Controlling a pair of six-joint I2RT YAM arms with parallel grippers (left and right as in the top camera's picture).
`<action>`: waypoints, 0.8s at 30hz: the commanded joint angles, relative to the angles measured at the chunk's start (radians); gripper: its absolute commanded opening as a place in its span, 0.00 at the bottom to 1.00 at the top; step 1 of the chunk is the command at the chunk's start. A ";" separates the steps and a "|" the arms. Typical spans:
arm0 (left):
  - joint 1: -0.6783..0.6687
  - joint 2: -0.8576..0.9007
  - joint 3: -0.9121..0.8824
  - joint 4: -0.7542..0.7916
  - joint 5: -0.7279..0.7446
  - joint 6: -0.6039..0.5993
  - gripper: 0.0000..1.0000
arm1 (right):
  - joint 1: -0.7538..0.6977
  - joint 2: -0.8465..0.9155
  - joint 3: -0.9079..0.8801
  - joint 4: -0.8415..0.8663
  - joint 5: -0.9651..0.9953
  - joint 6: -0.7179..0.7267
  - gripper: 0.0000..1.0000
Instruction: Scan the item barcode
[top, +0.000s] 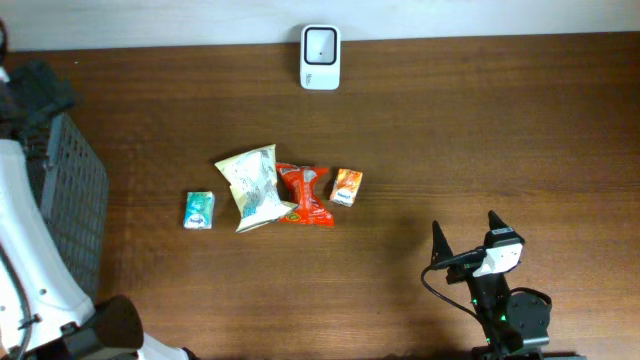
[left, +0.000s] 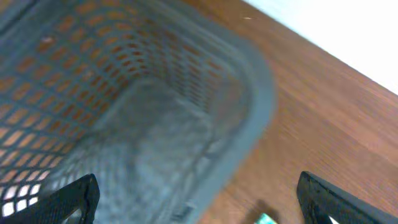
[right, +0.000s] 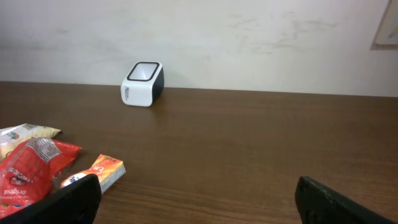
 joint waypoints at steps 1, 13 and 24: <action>0.076 -0.002 0.011 0.001 -0.007 -0.084 0.99 | 0.005 -0.004 -0.006 -0.004 0.001 0.010 0.99; 0.145 -0.002 0.011 -0.024 0.031 -0.117 0.99 | 0.005 -0.004 -0.006 -0.004 0.001 0.010 0.99; 0.145 -0.002 0.011 -0.051 0.031 -0.117 0.99 | 0.005 -0.004 -0.006 -0.004 0.002 0.010 0.99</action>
